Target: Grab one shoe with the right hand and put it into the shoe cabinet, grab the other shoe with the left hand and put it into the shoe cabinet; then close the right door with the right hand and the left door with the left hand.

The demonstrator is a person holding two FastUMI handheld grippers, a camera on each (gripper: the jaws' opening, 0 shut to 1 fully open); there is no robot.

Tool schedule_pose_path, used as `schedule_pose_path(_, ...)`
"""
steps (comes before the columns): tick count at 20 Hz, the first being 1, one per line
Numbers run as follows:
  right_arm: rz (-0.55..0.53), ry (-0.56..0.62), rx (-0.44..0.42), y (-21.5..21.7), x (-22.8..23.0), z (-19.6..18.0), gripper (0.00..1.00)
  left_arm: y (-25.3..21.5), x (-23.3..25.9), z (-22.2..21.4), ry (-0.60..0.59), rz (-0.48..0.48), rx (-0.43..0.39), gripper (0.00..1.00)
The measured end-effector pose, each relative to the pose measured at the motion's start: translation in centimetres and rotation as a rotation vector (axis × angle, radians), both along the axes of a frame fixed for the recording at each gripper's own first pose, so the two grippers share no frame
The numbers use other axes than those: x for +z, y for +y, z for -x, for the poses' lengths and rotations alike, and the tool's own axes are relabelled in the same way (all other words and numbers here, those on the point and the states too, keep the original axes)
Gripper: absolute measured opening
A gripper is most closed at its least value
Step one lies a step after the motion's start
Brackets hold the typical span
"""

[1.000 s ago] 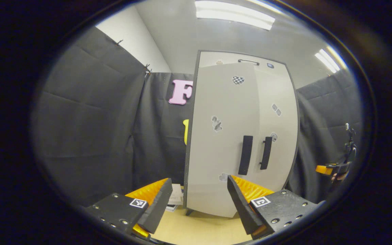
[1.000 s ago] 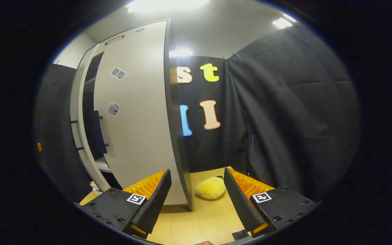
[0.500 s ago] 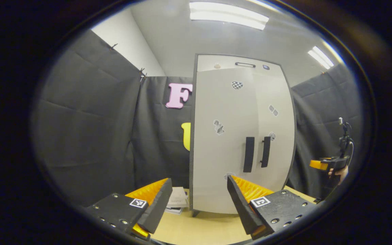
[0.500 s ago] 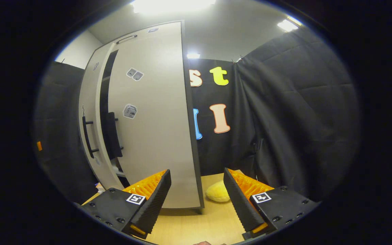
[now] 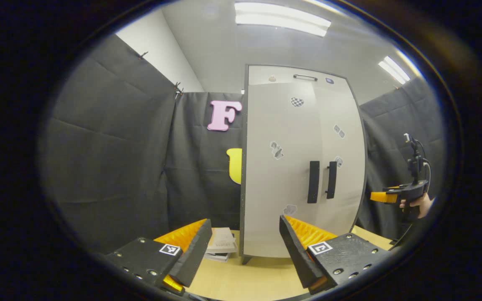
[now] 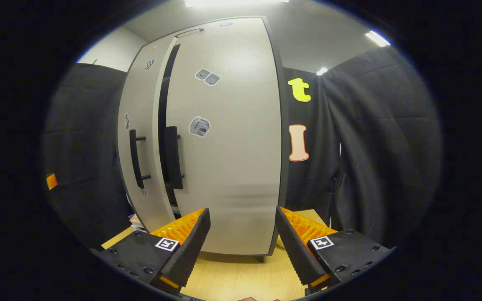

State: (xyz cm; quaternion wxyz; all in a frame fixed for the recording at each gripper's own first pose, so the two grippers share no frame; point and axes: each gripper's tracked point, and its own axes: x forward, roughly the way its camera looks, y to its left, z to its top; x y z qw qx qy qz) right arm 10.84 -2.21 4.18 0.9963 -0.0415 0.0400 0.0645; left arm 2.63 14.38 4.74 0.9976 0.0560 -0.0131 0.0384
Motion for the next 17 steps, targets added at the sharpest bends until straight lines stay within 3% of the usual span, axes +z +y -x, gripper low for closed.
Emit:
schedule_pose_path(1,0.007,0.022,-0.013,-0.3,-0.8,0.4,0.92,0.6,-0.2,-0.1,0.004,-0.009,-0.005,0.94)
schedule_pose_path(2,0.011,0.045,-0.021,-0.5,-1.5,0.9,0.98,1.3,-0.5,-0.4,0.009,-0.008,-0.009,0.97)
schedule_pose_path(8,0.023,0.068,-0.108,-2.2,-1.7,2.6,0.98,3.7,-1.8,-1.2,0.016,0.028,-0.008,0.94)
schedule_pose_path(16,-0.036,0.039,-0.05,-2.4,-0.6,0.6,0.98,0.8,-2.5,-2.0,0.067,-0.03,0.001,0.94)
schedule_pose_path(17,-0.042,0.031,-0.035,-2.8,-0.5,0.2,0.98,-0.1,-2.6,-2.4,0.06,-0.03,-0.002,1.0)
